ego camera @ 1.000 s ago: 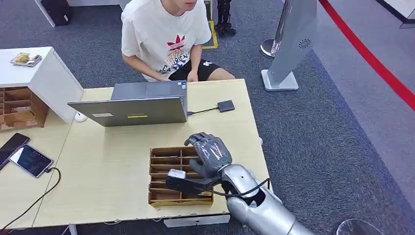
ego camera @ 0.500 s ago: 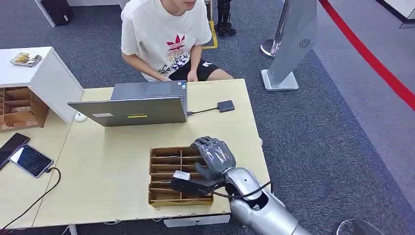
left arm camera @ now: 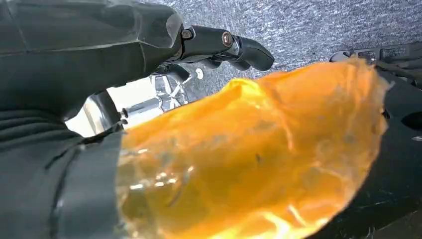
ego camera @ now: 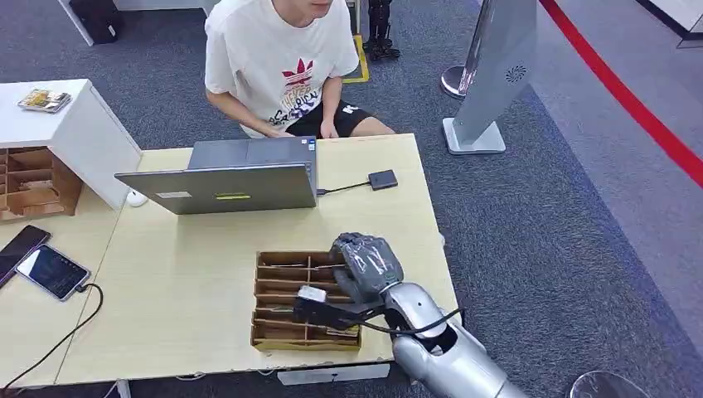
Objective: Pass the card to the sensor for recognition and then transmit it.
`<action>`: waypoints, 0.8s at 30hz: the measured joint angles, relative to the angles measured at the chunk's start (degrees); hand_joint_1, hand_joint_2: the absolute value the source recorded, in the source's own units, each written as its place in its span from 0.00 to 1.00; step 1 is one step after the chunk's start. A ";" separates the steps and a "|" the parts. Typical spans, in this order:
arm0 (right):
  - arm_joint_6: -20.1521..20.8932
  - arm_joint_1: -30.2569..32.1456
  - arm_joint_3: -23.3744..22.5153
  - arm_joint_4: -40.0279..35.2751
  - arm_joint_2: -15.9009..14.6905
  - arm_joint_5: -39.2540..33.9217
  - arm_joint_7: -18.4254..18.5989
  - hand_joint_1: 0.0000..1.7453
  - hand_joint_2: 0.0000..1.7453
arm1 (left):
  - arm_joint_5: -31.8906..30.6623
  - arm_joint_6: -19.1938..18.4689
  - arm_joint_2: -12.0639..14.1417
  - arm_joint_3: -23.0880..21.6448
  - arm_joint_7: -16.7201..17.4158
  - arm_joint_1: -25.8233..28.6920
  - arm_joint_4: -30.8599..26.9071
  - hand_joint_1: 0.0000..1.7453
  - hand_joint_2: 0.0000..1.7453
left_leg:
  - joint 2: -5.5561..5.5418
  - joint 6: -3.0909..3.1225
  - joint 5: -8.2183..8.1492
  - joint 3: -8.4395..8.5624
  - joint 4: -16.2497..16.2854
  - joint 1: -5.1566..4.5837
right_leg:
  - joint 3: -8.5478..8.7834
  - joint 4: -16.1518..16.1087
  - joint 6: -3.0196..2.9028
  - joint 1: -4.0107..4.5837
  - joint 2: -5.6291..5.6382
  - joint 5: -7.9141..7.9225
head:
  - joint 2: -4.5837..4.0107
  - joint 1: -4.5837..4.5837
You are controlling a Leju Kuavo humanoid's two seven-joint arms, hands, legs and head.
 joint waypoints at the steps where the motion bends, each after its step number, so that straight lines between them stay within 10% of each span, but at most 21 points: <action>1: 0.00 0.00 -0.07 0.00 0.00 0.00 0.02 0.94 1.00 | 0.04 0.00 0.00 0.00 0.00 0.00 0.00 0.00 0.00 | 0.00 0.00 0.00 0.00 0.00 0.00 | 0.00 0.00 0.00 0.00 0.00 0.00 | 0.00 0.00; 24: 0.09 0.01 -0.37 0.00 -0.02 0.00 0.02 1.00 1.00 | 0.13 0.00 0.00 0.00 0.00 0.00 0.00 0.00 0.00 | 0.00 0.00 0.00 0.02 0.00 0.00 | 0.01 0.00 0.00 0.00 0.01 0.00 | 0.00 0.00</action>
